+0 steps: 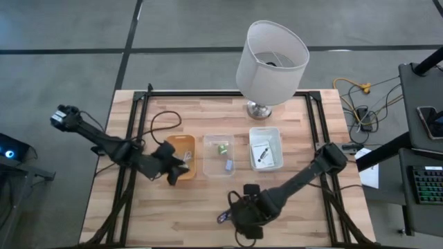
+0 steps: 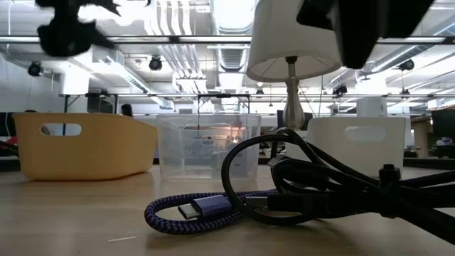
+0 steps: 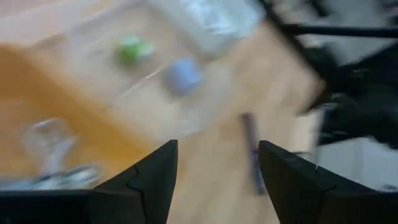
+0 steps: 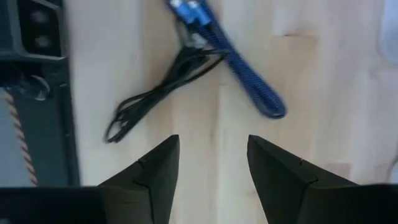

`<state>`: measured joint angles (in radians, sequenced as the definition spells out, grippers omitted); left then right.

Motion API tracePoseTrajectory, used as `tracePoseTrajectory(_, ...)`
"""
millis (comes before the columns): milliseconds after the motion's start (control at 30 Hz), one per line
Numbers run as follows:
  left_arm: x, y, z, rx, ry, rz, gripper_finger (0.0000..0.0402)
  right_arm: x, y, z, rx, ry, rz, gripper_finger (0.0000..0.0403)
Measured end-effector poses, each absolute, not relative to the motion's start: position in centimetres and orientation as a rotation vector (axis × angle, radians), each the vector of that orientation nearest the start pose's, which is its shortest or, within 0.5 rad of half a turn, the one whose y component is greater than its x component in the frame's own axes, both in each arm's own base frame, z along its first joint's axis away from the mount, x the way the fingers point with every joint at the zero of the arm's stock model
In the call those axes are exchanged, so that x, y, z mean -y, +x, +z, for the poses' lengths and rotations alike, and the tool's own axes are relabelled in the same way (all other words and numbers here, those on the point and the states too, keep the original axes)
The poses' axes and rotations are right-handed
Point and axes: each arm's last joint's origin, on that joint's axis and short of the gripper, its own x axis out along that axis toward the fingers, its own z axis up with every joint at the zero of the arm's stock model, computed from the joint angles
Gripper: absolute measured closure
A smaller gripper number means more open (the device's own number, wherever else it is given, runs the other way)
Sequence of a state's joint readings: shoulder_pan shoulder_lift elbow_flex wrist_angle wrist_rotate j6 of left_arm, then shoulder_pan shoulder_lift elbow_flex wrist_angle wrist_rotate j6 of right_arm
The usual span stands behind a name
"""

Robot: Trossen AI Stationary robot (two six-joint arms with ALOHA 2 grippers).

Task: Pick and place items into bin
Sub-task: Put the violet charger cable into the yellow bin

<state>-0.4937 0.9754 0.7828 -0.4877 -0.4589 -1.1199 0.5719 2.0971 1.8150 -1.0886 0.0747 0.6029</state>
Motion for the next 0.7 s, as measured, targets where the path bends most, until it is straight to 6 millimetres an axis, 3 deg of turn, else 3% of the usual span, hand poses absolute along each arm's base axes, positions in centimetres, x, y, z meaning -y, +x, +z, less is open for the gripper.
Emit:
tracePoseTrajectory(233,10.5,18.9,29.5,-0.382,-0.840,0.099,0.0194,-22.5,36.1,23.1,-1.346,0.079,-0.002,0.0243)
tracePoseTrajectory(467,11.8,19.5,29.7,-0.349,-0.879,0.029,0.0194,-22.1,35.7,23.2,-1.376,0.026,-0.035,0.0245)
tracePoseTrajectory(700,14.7,19.4,28.3,-0.434,-0.852,-0.049,0.0194,-23.1,36.1,22.8,-1.255,-0.324,0.234,0.0238)
